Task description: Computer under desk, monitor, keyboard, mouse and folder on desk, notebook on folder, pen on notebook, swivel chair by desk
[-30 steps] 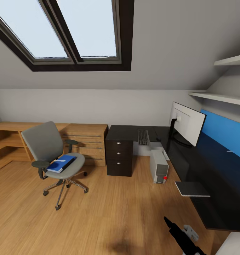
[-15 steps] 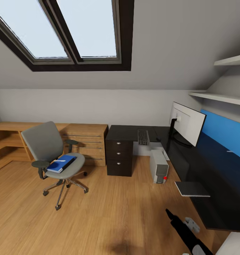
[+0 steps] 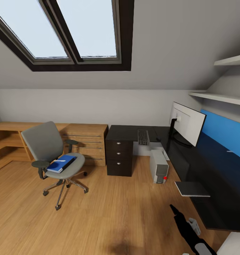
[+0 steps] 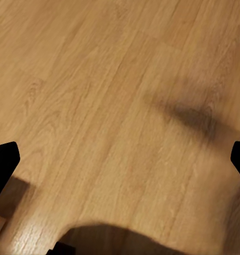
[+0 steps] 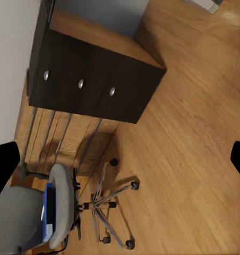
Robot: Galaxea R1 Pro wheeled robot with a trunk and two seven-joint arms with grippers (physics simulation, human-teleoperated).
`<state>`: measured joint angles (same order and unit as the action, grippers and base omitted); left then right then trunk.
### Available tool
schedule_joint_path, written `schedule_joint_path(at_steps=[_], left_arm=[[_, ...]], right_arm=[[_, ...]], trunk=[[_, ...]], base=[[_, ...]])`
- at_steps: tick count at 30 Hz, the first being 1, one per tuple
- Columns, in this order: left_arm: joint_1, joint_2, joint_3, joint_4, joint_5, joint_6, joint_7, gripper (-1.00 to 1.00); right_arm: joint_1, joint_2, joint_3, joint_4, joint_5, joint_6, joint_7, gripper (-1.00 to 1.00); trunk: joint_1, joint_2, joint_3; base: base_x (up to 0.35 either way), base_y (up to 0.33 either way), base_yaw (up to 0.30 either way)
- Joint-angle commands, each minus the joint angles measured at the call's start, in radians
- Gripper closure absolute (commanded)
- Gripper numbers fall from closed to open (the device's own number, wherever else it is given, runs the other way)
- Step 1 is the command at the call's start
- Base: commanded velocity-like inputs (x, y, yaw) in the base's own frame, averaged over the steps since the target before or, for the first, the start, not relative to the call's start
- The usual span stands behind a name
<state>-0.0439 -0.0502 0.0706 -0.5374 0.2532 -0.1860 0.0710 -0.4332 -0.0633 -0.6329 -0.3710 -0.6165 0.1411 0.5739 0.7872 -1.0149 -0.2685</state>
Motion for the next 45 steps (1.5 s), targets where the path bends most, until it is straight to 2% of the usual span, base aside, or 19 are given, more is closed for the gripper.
schedule_joint_path(at_steps=[1, 5, 14, 19, 26, 31, 45], left_arm=[[-0.001, 0.0, 0.001, 0.0, 0.008, -0.003, 0.0, -1.0], [-0.001, 0.0, 0.001, 0.0, 0.008, -0.003, 0.0, -1.0], [-0.001, 0.0, 0.001, 0.0, 0.008, -0.003, 0.0, -1.0], [-0.001, 0.0, 0.001, 0.0, 0.008, -0.003, -0.002, -1.0], [-0.001, -0.002, 0.001, 0.0, 0.008, -0.003, -0.002, -1.0], [-0.001, -0.002, 0.001, 0.0, 0.008, -0.003, -0.003, -1.0], [-0.001, -0.002, 0.0, 0.0, 0.007, -0.003, -0.003, -1.0]], right_arm=[[-0.001, -0.001, -0.005, 0.0, -0.024, 0.021, 0.005, -1.0], [-0.001, -0.003, -0.005, 0.0, -0.043, 0.045, 0.008, -1.0], [-0.001, -0.005, -0.005, -0.001, -0.052, 0.059, 0.01, -1.0], [-0.001, -0.029, -0.005, -0.001, -0.057, 0.073, 0.032, -1.0], [-0.001, -0.063, -0.005, 0.0, -0.057, 0.168, 0.116, -1.0], [-0.001, -0.071, -0.005, 0.001, -0.056, 0.185, 0.142, -1.0], [-0.001, -0.096, -0.006, 0.002, -0.058, 0.19, 0.15, -1.0]], trunk=[[0.0, -0.001, -0.001], [0.0, -0.001, -0.001], [0.0, -0.001, -0.001], [0.0, -0.001, -0.001], [0.0, -0.001, -0.001], [0.0, -0.001, -0.001], [0.0, -0.001, -0.001]], base=[[0.0, 0.0, 0.0], [0.0, 0.0, 0.0], [0.0, 0.0, 0.0], [0.0, 0.0, 0.0], [0.0, 0.0, 0.0], [0.0, 0.0, 0.0], [0.0, 0.0, 0.0]])
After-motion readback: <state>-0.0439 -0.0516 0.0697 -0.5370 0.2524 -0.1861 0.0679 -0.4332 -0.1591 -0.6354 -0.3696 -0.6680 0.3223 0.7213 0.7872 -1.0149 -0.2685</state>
